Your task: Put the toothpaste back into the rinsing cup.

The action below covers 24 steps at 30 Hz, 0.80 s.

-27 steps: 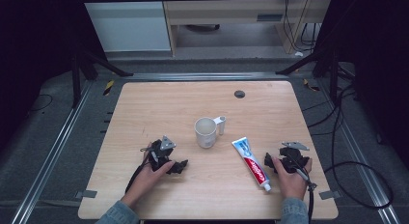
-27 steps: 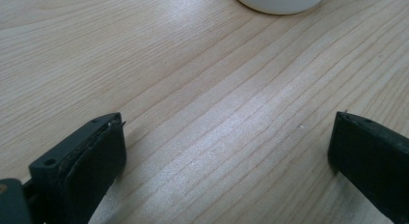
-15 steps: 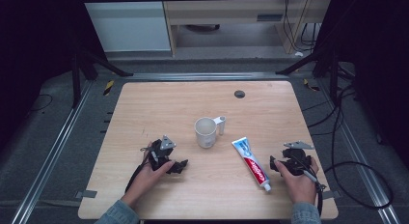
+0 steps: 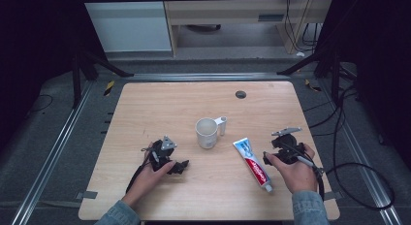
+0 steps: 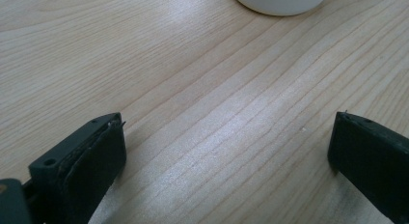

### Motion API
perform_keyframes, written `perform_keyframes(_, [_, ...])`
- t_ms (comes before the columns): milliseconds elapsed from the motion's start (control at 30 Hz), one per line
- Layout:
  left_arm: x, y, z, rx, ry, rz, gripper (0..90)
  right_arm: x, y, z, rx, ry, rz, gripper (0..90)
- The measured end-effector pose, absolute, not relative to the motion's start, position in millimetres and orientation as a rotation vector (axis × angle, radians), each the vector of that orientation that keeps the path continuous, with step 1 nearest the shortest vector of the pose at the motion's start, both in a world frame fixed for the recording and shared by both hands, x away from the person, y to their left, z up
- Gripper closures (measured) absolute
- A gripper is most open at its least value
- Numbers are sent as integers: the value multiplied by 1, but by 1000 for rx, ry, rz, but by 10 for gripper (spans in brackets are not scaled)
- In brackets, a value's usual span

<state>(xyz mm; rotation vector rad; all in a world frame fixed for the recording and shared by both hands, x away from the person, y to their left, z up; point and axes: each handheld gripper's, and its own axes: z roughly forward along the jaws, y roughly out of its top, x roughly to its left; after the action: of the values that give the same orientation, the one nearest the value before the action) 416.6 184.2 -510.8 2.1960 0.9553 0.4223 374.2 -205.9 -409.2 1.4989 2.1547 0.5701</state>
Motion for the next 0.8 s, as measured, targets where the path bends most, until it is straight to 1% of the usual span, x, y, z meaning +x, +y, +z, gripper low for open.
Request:
perform_keyframes(67, [417, 184, -511, 2196, 955, 422, 0, 378, -202, -407, 1499, 2172, 556, 222])
perform_keyframes(167, [417, 184, -511, 2192, 956, 421, 0, 385, -195, -403, 1494, 2209, 534, 255])
perform_keyframes(567, [417, 185, -511, 2198, 941, 420, 0, 406, -177, -398, 1510, 2302, 444, 258])
perform_keyframes(700, [417, 185, -511, 2198, 941, 420, 0, 412, -176, -400, 1531, 2315, 440, 283])
perform_keyframes(800, [417, 185, -511, 2198, 941, 420, 0, 416, -175, -403, 1543, 2329, 426, 325])
